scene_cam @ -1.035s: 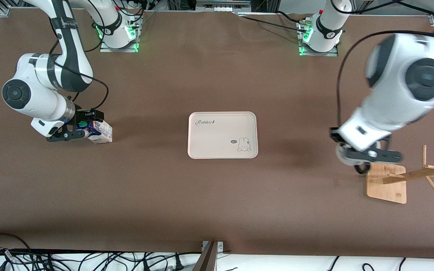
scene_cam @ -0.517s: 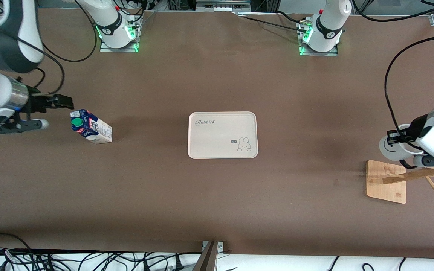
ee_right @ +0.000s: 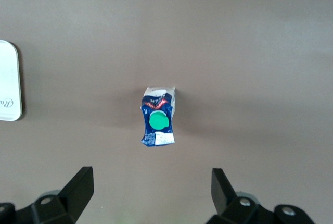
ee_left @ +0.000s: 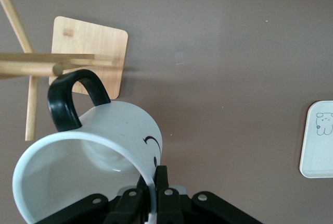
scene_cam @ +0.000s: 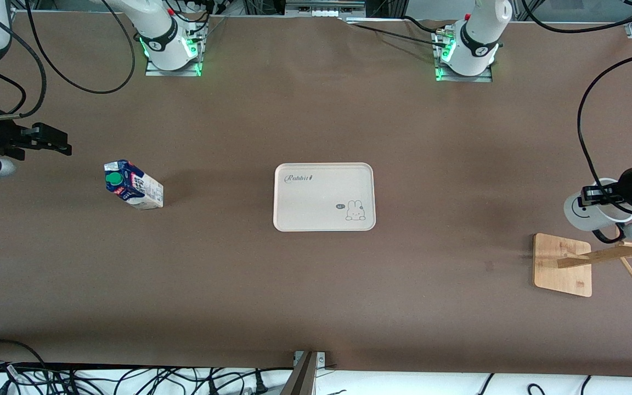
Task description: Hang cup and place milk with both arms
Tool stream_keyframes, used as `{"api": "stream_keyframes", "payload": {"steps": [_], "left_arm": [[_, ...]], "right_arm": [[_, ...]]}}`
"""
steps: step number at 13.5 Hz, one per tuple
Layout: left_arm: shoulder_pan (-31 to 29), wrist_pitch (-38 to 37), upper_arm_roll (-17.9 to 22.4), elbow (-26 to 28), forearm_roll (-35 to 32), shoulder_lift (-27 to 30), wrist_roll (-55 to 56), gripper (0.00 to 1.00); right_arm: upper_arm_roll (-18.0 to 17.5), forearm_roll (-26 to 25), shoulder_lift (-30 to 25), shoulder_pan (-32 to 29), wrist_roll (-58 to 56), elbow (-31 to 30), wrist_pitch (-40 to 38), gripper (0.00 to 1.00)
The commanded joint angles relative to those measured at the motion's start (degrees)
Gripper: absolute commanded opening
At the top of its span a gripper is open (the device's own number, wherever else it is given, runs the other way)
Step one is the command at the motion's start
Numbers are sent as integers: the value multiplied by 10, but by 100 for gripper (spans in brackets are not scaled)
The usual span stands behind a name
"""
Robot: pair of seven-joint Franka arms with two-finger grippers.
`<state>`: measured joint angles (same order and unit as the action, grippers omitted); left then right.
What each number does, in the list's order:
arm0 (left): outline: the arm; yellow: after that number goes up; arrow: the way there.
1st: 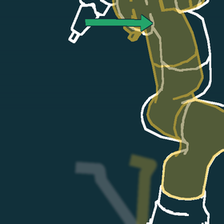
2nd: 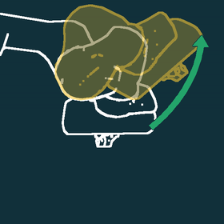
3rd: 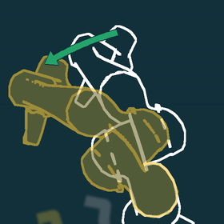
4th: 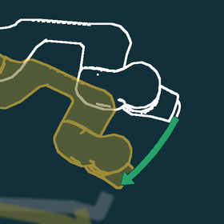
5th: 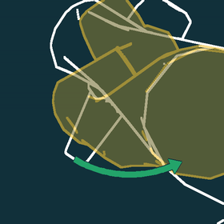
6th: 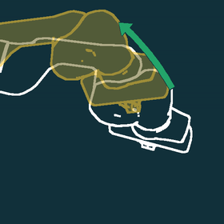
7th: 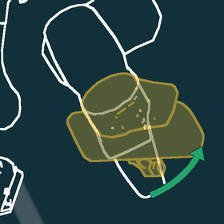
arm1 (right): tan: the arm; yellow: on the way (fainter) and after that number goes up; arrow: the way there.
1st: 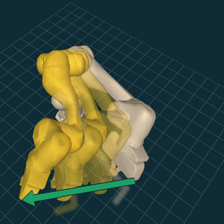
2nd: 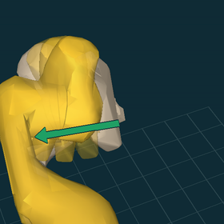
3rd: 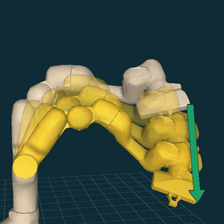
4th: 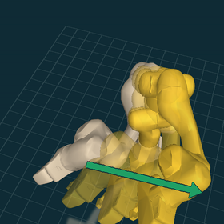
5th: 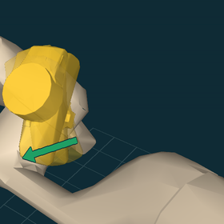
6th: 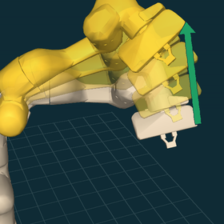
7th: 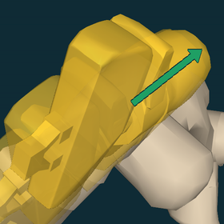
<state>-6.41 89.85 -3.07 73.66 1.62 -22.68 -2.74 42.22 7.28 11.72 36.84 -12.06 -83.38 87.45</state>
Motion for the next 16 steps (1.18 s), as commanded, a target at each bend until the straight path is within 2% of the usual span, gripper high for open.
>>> {"api": "stream_keyframes", "payload": {"steps": [1,3,7,10,11,12,14,15,16], "left_arm": [[2,-7,-27,-12,10,4,-16,0],[1,-2,-29,-15,5,3,-30,0],[-15,5,-16,-26,-1,-5,-86,0],[-24,26,-16,-26,-25,-11,-123,0],[-26,35,-15,-26,-28,-13,-135,0],[-34,45,-15,-26,-28,-14,-149,0],[-54,50,-16,-26,-28,-20,-172,0],[-55,50,-16,-23,-28,-20,-172,0],[-55,50,-16,-23,-28,-20,-165,0]], "right_arm": [[2,-3,23,-5,-9,58,-11,100],[15,-3,35,-8,-8,63,0,100],[16,1,40,-28,-26,60,3,100],[9,1,33,-35,-52,59,-14,100],[-7,6,33,-64,-52,59,-11,100],[-60,7,33,-119,-51,59,-10,100],[-206,5,26,-260,-52,60,-8,100],[-257,-1,25,-306,-50,60,-7,100],[-291,-12,22,-337,-49,60,-4,100]]}}
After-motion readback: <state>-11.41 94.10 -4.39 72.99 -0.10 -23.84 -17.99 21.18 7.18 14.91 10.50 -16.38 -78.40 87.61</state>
